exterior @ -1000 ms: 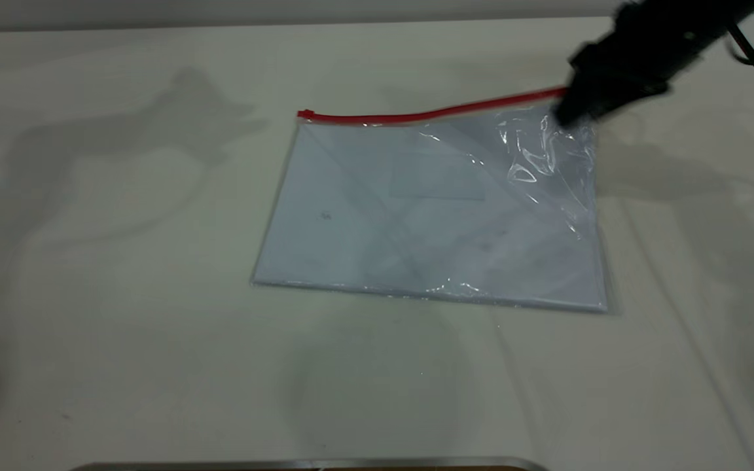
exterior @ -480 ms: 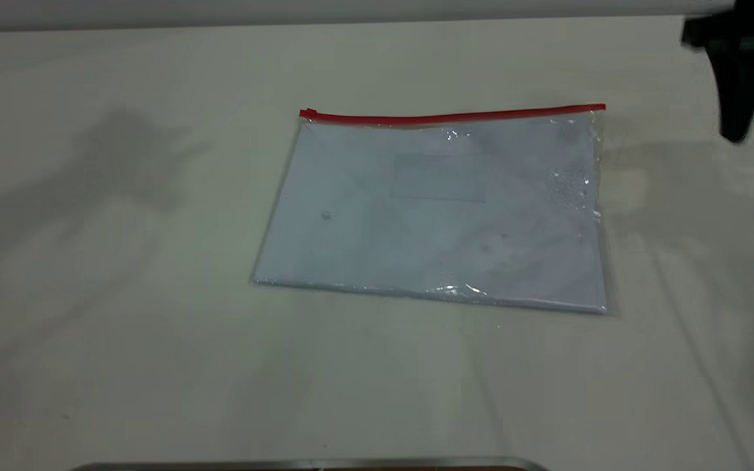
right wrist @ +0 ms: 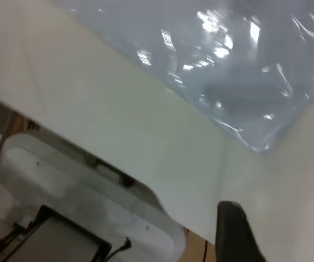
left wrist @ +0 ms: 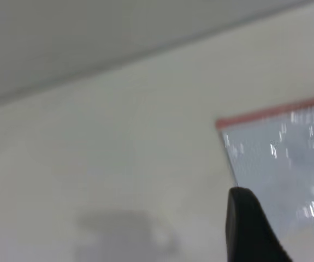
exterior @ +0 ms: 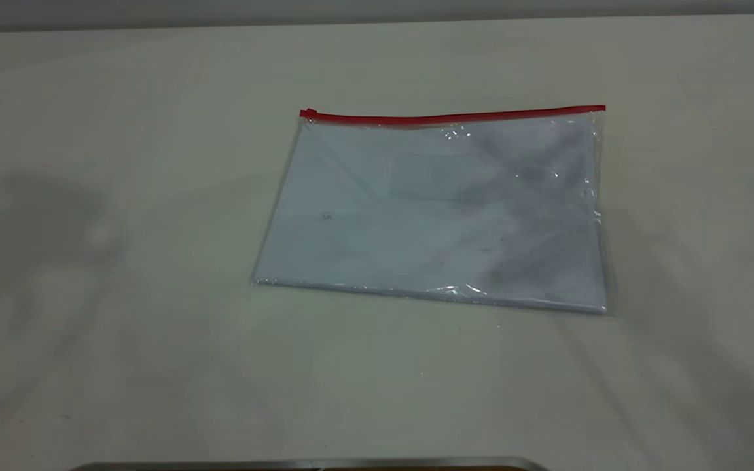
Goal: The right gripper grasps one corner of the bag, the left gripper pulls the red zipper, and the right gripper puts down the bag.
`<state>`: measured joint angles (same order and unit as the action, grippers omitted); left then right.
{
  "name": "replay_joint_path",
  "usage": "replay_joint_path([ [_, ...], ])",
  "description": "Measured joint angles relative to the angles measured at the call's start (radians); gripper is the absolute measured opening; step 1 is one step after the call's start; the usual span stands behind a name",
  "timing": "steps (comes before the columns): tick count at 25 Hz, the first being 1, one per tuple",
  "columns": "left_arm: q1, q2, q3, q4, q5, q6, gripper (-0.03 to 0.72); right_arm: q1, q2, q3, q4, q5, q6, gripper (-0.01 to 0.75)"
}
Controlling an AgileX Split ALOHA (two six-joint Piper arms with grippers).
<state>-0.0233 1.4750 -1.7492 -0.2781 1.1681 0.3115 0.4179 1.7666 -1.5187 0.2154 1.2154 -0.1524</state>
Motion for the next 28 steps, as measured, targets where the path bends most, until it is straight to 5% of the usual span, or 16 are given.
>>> replay_joint_path([
  [6,0.0,-0.19,0.403,0.031,0.0,-0.018,0.376,0.121,-0.253,0.103,-0.02,0.007,0.068,0.439],
  [14,0.0,-0.422,0.817,0.068,0.0,-0.049,0.376,0.14,-0.561,0.407,-0.055,0.017,0.08,0.439],
  [21,0.0,-0.673,1.075,0.094,-0.002,-0.05,0.376,0.14,-0.736,0.749,-0.111,0.012,0.082,0.439],
  [28,0.0,-0.952,1.238,0.096,-0.026,-0.05,0.376,0.14,-0.785,1.008,-0.152,-0.129,0.107,0.439],
])
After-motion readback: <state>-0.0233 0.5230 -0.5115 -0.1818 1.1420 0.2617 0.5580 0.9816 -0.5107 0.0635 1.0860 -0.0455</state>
